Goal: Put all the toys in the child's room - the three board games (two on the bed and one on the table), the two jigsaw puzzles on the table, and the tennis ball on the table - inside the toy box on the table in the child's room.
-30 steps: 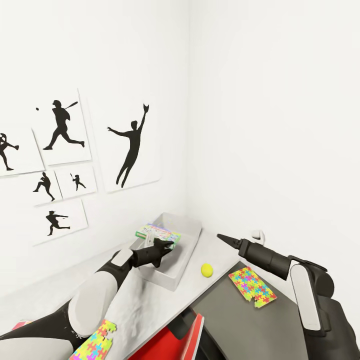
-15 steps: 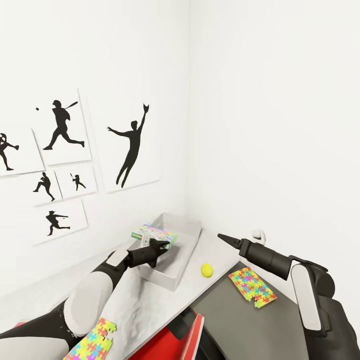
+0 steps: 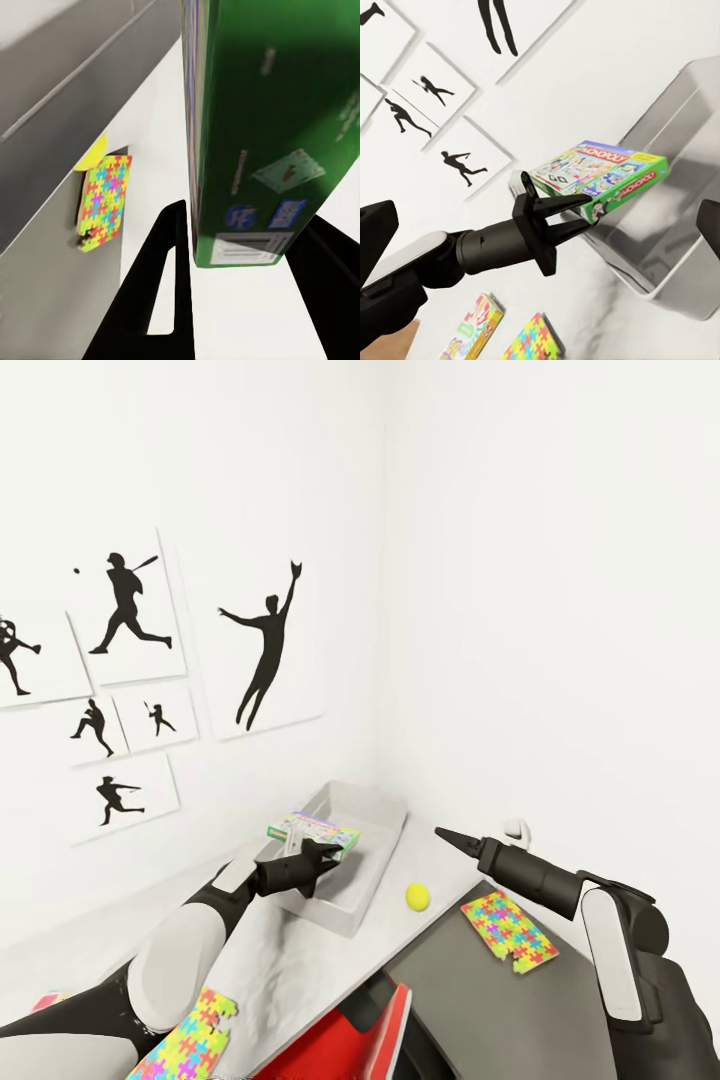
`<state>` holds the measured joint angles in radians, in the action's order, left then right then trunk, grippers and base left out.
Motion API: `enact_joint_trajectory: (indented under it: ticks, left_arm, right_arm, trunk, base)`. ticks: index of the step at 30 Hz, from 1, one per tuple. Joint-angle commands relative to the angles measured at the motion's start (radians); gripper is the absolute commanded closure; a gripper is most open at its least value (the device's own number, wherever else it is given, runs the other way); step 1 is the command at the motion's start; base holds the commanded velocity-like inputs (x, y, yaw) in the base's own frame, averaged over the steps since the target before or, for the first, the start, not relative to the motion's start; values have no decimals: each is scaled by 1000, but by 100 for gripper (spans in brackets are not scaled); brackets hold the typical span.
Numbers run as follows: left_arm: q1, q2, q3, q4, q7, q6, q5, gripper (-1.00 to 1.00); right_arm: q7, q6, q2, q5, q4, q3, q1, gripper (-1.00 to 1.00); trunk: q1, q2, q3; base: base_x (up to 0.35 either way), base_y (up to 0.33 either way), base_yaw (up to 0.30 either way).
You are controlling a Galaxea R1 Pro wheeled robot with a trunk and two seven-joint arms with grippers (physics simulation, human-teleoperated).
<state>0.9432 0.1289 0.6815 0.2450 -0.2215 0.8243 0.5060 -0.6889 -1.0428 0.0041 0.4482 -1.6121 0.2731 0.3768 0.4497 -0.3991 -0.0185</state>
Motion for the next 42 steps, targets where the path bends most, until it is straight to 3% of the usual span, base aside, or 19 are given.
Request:
enact_joint_trajectory:
  ticks: [1,11,18,23,32,42]
  left_arm:
    - [0,2,8,2,-3,5,-6,100]
    - [1,8,10,1,4,9,-5,100]
    - [3,28,9,2,98,49,-5,100]
    - [5,40,9,2,133,55,-2,100]
    - [6,44,9,2,142,59,-1,100]
    - [46,44,9,2,151,72,0,100]
  right_arm:
    - [-7,-4,0,-5,0,2,1,-100]
    - [-7,-4,0,-5,0,4,1,-100]
    - [-9,-4,-1,-5,0,3,1,-100]
    - [-43,-4,0,-5,0,3,1,-100]
    - [-73,-4,-1,-5,0,7,1,-100]
    - [-73,-4,-1,-5,0,8,1,-100]
  trunk:
    - [0,-1,2]
    - [0,-1,17]
    - [0,-1,19]
    - [0,-1,19]
    - [0,-1,19]
    - [0,-1,19]
  base:
    - [0,0,75]
    - [0,0,72]
    - [0,0,12]
    - [0,0,1]
    - [0,0,0]
    - [0,0,-6]
